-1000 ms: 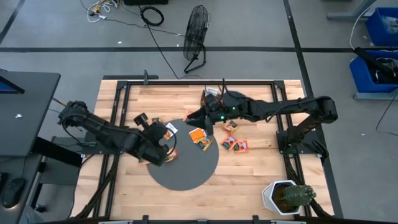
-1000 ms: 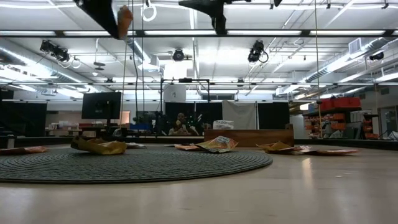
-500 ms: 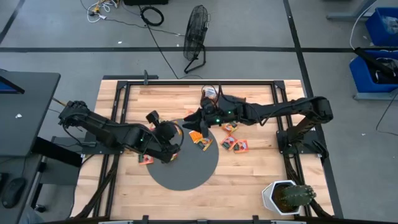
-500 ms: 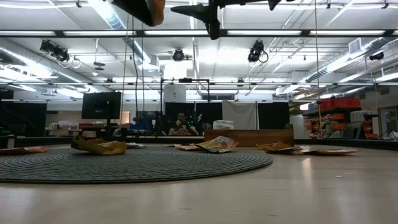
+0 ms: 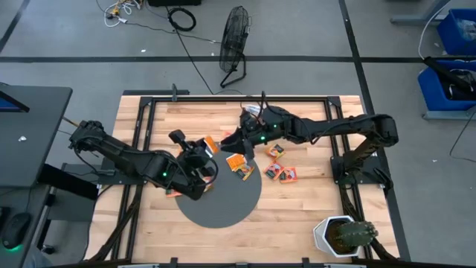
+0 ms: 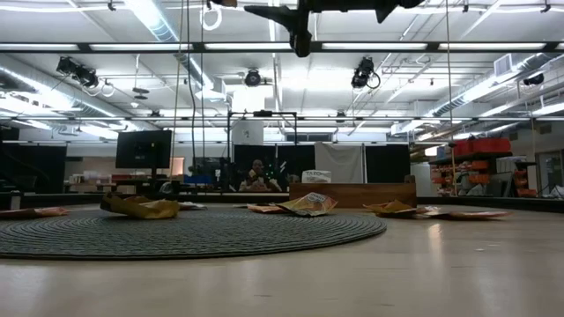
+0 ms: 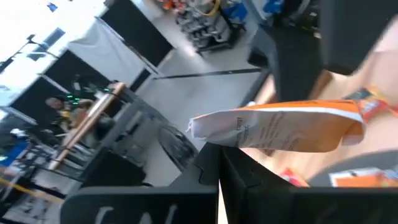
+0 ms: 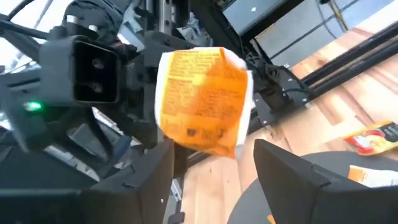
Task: Pick & Place Tea
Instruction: Put the white tea bag into the left section of the wooden organizer
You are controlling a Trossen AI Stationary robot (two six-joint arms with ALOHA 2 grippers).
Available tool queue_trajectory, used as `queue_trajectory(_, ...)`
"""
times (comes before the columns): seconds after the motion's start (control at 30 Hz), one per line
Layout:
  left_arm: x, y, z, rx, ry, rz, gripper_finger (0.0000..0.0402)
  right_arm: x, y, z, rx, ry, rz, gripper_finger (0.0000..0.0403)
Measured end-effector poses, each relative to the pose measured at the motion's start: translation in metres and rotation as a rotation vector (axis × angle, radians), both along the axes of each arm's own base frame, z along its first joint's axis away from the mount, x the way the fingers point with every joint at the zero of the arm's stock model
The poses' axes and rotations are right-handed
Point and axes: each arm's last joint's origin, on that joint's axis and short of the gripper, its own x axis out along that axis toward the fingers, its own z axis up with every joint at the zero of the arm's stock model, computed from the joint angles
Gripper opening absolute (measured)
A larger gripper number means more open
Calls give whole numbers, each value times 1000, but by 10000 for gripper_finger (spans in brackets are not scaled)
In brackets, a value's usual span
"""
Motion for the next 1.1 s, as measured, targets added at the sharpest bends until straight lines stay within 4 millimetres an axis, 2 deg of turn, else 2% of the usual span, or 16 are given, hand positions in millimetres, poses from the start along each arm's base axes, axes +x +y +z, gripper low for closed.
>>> queue_trajectory(0.13, -1, 0, 1, -16, -12, -2, 2, -1, -5, 4, 5, -41, 55, 226)
queue_trajectory(0.27, 4, 5, -1, -175, -13, -49, 2, -1, -3, 6, -30, -67, 49, 226)
queue_trajectory(0.43, 13, 22, -3, -414, -13, -67, 2, 1, 8, 0, -202, -19, -129, 226)
queue_trajectory(0.53, 16, 37, -6, -497, -46, -2, 1, 1, 11, -4, -206, 38, -193, 226)
queue_trajectory(0.83, 20, 70, -9, -650, -28, 63, 1, 1, 13, 13, -329, 178, -305, 226)
queue_trajectory(1.1, 23, 76, -9, -668, -7, 36, 1, 4, 9, 19, -297, 188, -312, 226)
